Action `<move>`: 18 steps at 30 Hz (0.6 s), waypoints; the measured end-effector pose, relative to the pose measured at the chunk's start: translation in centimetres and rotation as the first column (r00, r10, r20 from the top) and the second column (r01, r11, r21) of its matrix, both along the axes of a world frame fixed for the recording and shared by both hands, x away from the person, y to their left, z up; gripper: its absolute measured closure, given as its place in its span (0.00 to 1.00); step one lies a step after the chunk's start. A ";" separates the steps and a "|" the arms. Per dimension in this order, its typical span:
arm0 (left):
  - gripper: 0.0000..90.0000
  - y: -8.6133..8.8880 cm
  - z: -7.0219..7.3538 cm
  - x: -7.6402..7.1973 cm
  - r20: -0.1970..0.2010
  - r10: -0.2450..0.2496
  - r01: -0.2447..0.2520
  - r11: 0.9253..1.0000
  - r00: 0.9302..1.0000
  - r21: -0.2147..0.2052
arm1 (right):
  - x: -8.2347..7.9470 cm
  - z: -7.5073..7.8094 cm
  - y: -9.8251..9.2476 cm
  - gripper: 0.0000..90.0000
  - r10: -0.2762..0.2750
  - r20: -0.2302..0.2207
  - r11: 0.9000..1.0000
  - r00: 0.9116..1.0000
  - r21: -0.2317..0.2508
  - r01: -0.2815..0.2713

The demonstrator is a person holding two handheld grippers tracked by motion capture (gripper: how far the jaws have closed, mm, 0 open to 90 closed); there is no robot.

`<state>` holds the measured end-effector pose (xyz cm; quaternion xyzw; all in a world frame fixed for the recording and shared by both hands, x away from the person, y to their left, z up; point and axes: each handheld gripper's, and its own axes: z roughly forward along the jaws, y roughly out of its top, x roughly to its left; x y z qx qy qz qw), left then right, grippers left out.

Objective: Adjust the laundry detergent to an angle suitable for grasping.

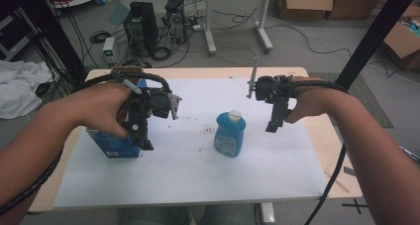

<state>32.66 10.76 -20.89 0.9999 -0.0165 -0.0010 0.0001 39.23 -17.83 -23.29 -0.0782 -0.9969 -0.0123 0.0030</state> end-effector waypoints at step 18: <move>0.00 -0.2 -0.4 -0.1 -0.007 0.004 -0.005 1.000 1.000 -0.014 | 0.0 -0.1 -0.5 0.00 -0.004 0.006 1.000 1.000 0.008 0.004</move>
